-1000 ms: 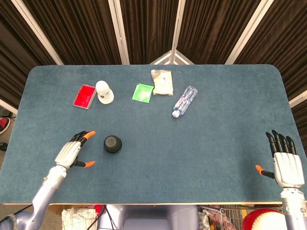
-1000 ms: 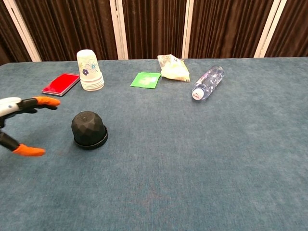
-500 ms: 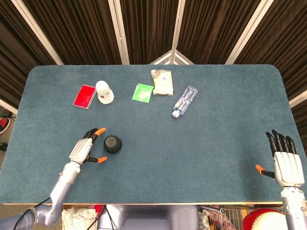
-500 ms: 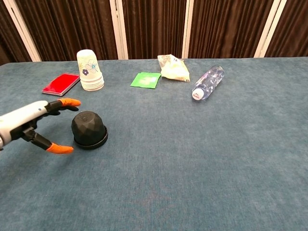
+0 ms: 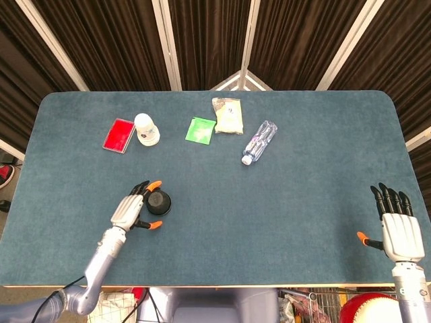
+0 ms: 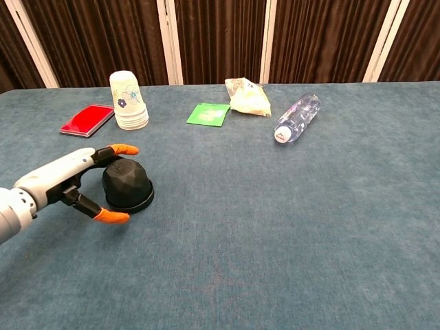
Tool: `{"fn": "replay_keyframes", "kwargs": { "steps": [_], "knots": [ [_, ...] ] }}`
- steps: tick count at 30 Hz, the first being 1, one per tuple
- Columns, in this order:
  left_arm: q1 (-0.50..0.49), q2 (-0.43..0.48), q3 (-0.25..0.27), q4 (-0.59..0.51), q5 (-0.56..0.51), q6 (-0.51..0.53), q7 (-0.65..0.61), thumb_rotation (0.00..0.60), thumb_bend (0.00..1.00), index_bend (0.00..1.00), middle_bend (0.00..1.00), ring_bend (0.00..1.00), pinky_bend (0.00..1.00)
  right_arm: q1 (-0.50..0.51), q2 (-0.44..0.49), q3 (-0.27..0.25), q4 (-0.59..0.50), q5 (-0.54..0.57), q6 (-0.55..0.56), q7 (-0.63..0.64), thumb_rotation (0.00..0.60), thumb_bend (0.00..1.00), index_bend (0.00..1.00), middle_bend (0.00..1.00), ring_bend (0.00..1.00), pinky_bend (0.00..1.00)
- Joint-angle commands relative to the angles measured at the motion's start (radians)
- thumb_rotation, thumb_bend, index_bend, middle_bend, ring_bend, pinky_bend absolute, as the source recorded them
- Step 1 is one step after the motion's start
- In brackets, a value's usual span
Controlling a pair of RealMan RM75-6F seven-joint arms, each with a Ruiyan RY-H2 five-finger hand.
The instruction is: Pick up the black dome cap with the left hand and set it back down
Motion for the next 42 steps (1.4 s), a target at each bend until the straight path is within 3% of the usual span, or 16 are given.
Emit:
{"fn": "replay_keyframes", "kwargs": {
  "steps": [1, 12, 18, 28, 36, 42],
  "knots": [
    [-0.002, -0.016, 0.001, 0.011, -0.007, 0.006, 0.024, 0.600, 0.15, 0.12, 0.20, 0.00, 0.00, 0.001, 0.001, 0.002, 0.000, 0.003, -0.002, 0.002, 0.600, 0.15, 0.04, 0.02, 0.04, 0.01],
    [-0.004, -0.046, 0.003, 0.039, -0.014, 0.024, 0.058, 0.600, 0.15, 0.12, 0.19, 0.00, 0.00, 0.001, 0.002, 0.000, 0.003, 0.005, -0.005, 0.006, 0.600, 0.15, 0.04, 0.02, 0.04, 0.01],
    [-0.004, -0.059, 0.000, 0.061, -0.026, 0.025, 0.069, 0.600, 0.16, 0.12, 0.22, 0.00, 0.00, 0.002, 0.001, -0.001, 0.005, 0.008, -0.010, 0.008, 0.600, 0.15, 0.04, 0.02, 0.04, 0.01],
    [0.000, -0.093, -0.018, 0.091, -0.068, 0.039, 0.128, 0.600, 0.26, 0.13, 0.33, 0.00, 0.00, 0.007, -0.001, 0.000, 0.002, 0.015, -0.020, 0.003, 0.600, 0.15, 0.04, 0.02, 0.04, 0.01],
    [0.001, -0.101, -0.018, 0.093, -0.074, 0.046, 0.149, 0.600, 0.33, 0.15, 0.36, 0.00, 0.00, 0.003, 0.002, -0.002, 0.000, 0.012, -0.015, 0.012, 0.600, 0.15, 0.04, 0.02, 0.04, 0.01],
    [0.002, -0.088, -0.022, 0.053, -0.056, 0.058, 0.109, 0.600, 0.43, 0.25, 0.39, 0.00, 0.00, 0.003, 0.002, -0.004, 0.001, 0.010, -0.015, 0.014, 0.600, 0.15, 0.04, 0.02, 0.04, 0.01]
  ]
}}
